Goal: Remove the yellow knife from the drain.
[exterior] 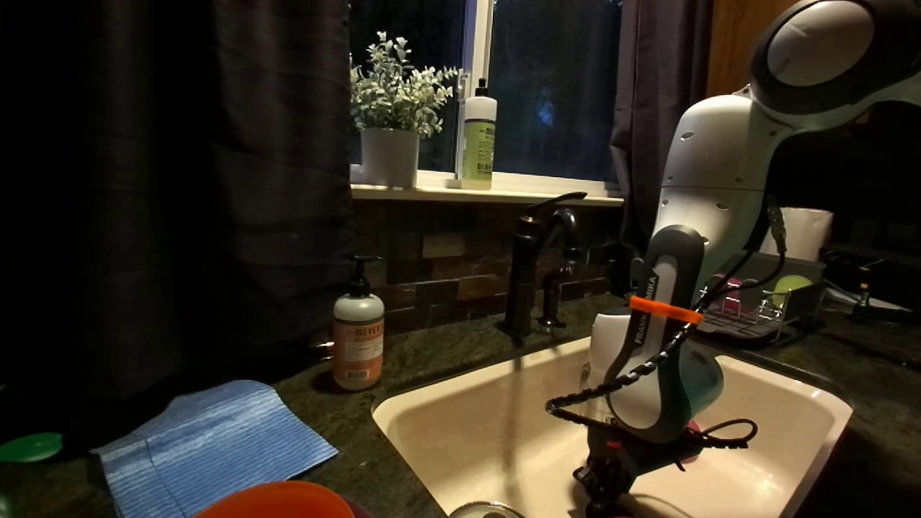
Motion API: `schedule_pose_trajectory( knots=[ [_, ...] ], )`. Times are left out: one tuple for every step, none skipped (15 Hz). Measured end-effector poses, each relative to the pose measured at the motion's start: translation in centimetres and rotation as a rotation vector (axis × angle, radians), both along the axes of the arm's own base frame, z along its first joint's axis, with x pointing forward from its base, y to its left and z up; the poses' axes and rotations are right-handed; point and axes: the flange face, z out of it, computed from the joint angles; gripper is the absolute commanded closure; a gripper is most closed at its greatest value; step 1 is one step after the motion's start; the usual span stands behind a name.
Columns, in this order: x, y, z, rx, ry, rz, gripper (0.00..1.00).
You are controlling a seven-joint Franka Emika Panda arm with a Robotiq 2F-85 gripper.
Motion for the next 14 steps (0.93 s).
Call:
schedule_pose_trajectory(
  knots=[
    [0.0, 0.1, 0.2, 0.003, -0.002, -0.005, 0.98],
    [0.1, 0.1, 0.4, 0.003, -0.005, -0.012, 0.98],
    [0.1, 0.1, 0.6, 0.003, -0.008, -0.020, 0.98],
    [0.1, 0.1, 0.8, 0.002, -0.011, -0.028, 0.98],
    [0.2, 0.1, 1.1, -0.001, -0.015, -0.035, 0.98],
    [0.2, 0.1, 1.3, -0.004, -0.019, -0.042, 0.98],
    [0.3, 0.1, 1.6, -0.009, -0.024, -0.050, 0.98],
    [0.3, 0.2, 1.9, -0.012, -0.028, -0.056, 0.98],
    [0.3, 0.3, 2.3, -0.015, -0.033, -0.063, 0.98],
    [0.3, 0.3, 2.7, -0.017, -0.038, -0.068, 0.98],
    [0.3, 0.3, 3.1, -0.020, -0.045, -0.071, 0.98],
    [0.3, 0.3, 3.7, -0.023, -0.053, -0.074, 0.98],
    [0.4, 0.3, 4.3, -0.025, -0.062, -0.079, 0.98],
    [0.5, 0.2, 5.0, -0.026, -0.070, -0.082, 0.98]
  ],
)
